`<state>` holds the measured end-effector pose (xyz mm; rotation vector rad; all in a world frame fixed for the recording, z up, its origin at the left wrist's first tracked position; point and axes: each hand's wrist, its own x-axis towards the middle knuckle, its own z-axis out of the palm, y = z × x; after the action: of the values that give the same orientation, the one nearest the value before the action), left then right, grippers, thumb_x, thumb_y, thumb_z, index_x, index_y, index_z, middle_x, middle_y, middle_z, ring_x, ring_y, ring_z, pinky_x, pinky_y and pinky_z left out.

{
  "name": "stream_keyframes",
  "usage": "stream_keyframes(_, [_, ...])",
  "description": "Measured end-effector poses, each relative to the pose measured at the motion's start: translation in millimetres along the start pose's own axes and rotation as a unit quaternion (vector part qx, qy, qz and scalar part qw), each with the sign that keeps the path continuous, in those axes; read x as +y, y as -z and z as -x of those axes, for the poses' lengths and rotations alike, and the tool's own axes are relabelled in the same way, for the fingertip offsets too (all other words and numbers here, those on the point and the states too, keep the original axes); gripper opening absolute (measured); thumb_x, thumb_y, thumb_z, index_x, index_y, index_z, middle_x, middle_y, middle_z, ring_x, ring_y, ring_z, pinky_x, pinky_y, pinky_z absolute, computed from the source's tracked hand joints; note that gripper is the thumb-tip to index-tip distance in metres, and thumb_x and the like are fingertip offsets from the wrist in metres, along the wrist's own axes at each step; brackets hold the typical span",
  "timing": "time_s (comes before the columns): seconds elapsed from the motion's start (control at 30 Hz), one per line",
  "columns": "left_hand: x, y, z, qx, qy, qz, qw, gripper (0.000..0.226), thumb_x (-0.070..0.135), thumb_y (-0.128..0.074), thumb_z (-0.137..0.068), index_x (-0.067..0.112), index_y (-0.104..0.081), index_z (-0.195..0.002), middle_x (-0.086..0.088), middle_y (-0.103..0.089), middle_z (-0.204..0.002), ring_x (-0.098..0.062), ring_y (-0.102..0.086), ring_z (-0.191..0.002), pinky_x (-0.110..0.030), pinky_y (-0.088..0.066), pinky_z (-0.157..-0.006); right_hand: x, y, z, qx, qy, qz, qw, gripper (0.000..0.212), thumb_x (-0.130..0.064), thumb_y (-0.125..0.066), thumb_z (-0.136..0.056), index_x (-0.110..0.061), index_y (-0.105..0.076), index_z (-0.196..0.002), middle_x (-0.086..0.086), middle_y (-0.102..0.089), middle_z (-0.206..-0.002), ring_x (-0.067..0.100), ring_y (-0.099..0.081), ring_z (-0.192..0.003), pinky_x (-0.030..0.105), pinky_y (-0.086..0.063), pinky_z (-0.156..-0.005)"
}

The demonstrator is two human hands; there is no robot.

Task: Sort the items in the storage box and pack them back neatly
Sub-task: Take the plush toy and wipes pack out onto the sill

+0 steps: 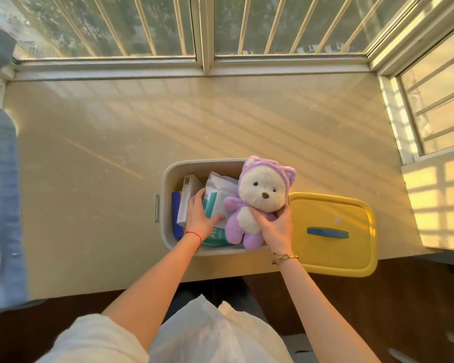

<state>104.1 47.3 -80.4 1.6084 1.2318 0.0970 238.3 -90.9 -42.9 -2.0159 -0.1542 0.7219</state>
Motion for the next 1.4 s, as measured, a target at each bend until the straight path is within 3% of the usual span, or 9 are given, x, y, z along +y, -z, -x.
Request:
stream_keyframes(0.17, [24.2,29.0,13.2,0.017,-0.010,0.062,0.998,0.079,0.021,-0.079,-0.072,0.024,-0.039,-0.140,0.005,-0.054,-0.125,-0.011,-0.051,-0.110,-0.022,-0.041,-0.089,-17.9,1.6,5.9,-0.031,0.038,-0.017,0.999,0.081,-0.042,-0.086,-0.063,-0.035,-0.040,-0.129,-0.018,-0.054,-0.123,0.000,-0.055,-0.112,0.019,-0.050,-0.085])
stream_keyframes(0.23, [27.1,52.6,18.8,0.043,-0.016,0.077,0.996,0.077,0.021,-0.080,-0.072,0.025,-0.041,-0.138,0.008,-0.056,-0.119,-0.010,-0.054,-0.106,-0.019,-0.043,-0.084,-31.0,-2.7,10.0,-0.046,0.048,-0.022,0.998,0.074,-0.036,-0.086,-0.065,-0.032,-0.043,-0.125,-0.023,-0.055,-0.115,-0.003,-0.057,-0.107,0.018,-0.051,-0.081])
stream_keyframes(0.33, [20.3,99.5,27.5,0.087,-0.009,0.121,0.989,0.077,0.018,-0.081,-0.070,0.029,-0.043,-0.136,0.004,-0.063,-0.117,-0.012,-0.062,-0.101,-0.027,-0.054,-0.081,-50.2,-20.4,17.7,-0.080,0.053,-0.030,0.995,0.073,-0.032,-0.085,-0.068,-0.019,-0.043,-0.126,-0.009,-0.060,-0.116,0.002,-0.060,-0.103,0.026,-0.055,-0.082])
stream_keyframes(0.47, [-4.0,176.1,38.6,0.158,-0.011,0.149,0.976,0.078,0.015,-0.082,-0.069,0.028,-0.044,-0.137,-0.001,-0.067,-0.114,-0.012,-0.066,-0.096,-0.031,-0.056,-0.081,-80.3,-67.4,32.8,-0.119,0.080,-0.020,0.990,0.071,-0.036,-0.085,-0.067,-0.020,-0.043,-0.121,-0.005,-0.059,-0.116,0.006,-0.060,-0.104,0.032,-0.054,-0.085])
stream_keyframes(0.7, [-82.4,313.9,36.0,0.237,0.025,0.204,0.950,0.077,0.008,-0.080,-0.070,0.024,-0.044,-0.136,-0.004,-0.066,-0.115,-0.014,-0.065,-0.099,-0.036,-0.053,-0.089,-120.6,-206.2,72.2,-0.176,0.097,0.019,0.979,0.067,-0.038,-0.084,-0.067,-0.017,-0.044,-0.116,-0.007,-0.061,-0.107,0.002,-0.060,-0.094,0.013,-0.046,-0.067])
stream_keyframes(0.9, [-154.0,402.1,-1.1,0.238,0.067,0.238,0.939,0.078,0.008,-0.080,-0.070,0.022,-0.042,-0.138,-0.003,-0.062,-0.121,-0.015,-0.063,-0.105,-0.032,-0.052,-0.089,-119.1,-336.6,101.2,-0.205,0.067,0.047,0.975,0.065,-0.034,-0.083,-0.069,-0.017,-0.041,-0.115,-0.015,-0.057,-0.098,-0.001,-0.058,-0.086,0.016,-0.045,-0.065])
stream_keyframes(1.03, [-198.7,431.9,-38.3,0.205,0.089,0.232,0.947,0.081,0.012,-0.082,-0.068,0.024,-0.042,-0.138,-0.001,-0.061,-0.124,-0.017,-0.063,-0.107,-0.038,-0.054,-0.089,-105.3,-401.8,101.5,-0.185,0.033,0.062,0.980,0.072,-0.037,-0.084,-0.064,-0.013,-0.042,-0.117,-0.014,-0.056,-0.096,-0.001,-0.058,-0.083,0.017,-0.043,-0.063])
stream_keyframes(1.17, [-236.0,446.2,-82.2,0.185,0.105,0.225,0.951,0.080,0.016,-0.084,-0.065,0.028,-0.045,-0.134,-0.001,-0.062,-0.124,-0.016,-0.064,-0.104,-0.045,-0.054,-0.089,-90.8,-448.7,86.4,-0.152,0.014,0.079,0.985,0.068,-0.033,-0.084,-0.067,-0.010,-0.043,-0.116,-0.013,-0.055,-0.093,0.001,-0.057,-0.079,0.012,-0.043,-0.057])
stream_keyframes(1.4, [-269.6,448.5,-146.5,0.161,0.087,0.219,0.959,0.079,0.013,-0.084,-0.065,0.025,-0.046,-0.134,-0.003,-0.062,-0.124,-0.015,-0.062,-0.108,-0.041,-0.054,-0.090,-72.6,-497.8,54.5,-0.134,0.007,0.106,0.985,0.066,-0.032,-0.083,-0.068,-0.010,-0.044,-0.116,-0.007,-0.058,-0.101,0.004,-0.058,-0.082,0.010,-0.043,-0.057])
